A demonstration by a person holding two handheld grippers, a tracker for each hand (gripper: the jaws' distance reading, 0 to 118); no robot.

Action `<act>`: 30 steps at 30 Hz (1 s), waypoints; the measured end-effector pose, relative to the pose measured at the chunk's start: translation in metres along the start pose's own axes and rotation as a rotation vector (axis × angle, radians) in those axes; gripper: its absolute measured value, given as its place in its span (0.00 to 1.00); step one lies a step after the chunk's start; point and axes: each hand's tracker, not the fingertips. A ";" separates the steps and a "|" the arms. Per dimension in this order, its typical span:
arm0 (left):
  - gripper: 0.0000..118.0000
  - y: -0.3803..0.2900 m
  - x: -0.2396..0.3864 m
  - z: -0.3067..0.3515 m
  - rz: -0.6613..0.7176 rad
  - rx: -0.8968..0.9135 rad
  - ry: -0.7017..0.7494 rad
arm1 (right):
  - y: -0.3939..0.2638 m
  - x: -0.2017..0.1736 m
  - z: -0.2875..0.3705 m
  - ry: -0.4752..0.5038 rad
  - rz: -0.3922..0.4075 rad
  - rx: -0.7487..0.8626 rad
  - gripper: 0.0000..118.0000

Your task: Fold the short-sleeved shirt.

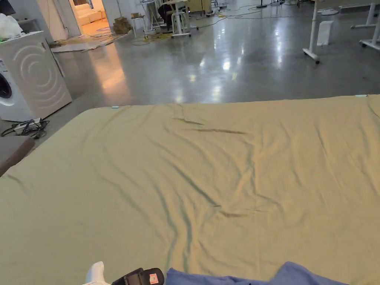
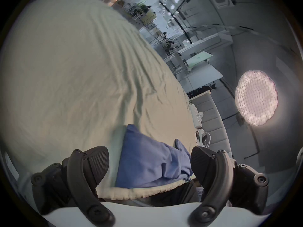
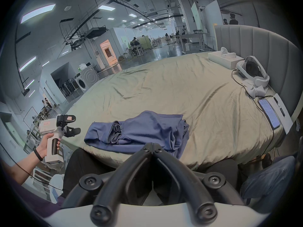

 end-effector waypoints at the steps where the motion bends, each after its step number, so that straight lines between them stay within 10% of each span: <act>1: 0.89 -0.007 -0.009 -0.014 0.035 -0.023 -0.011 | 0.000 0.000 0.001 -0.001 0.001 -0.003 0.00; 8: 0.81 -0.038 -0.021 -0.073 0.245 -0.064 -0.154 | 0.000 0.007 0.010 -0.037 -0.002 -0.005 0.00; 9: 0.64 -0.043 -0.016 -0.077 0.249 -0.075 -0.160 | 0.000 0.008 0.010 -0.039 -0.011 -0.006 0.00; 10: 0.23 -0.043 -0.015 -0.080 0.243 -0.083 -0.147 | -0.001 0.010 0.010 -0.040 -0.021 -0.007 0.00; 11: 0.18 -0.044 -0.013 -0.081 0.225 -0.098 -0.086 | -0.001 0.010 0.009 -0.041 -0.026 -0.010 0.00; 20: 0.17 -0.040 -0.025 -0.038 0.311 0.081 -0.176 | -0.001 0.007 0.001 -0.042 -0.009 -0.044 0.00; 30: 0.17 0.031 0.027 0.094 0.003 0.201 0.031 | 0.000 0.001 -0.021 0.031 -0.002 -0.056 0.00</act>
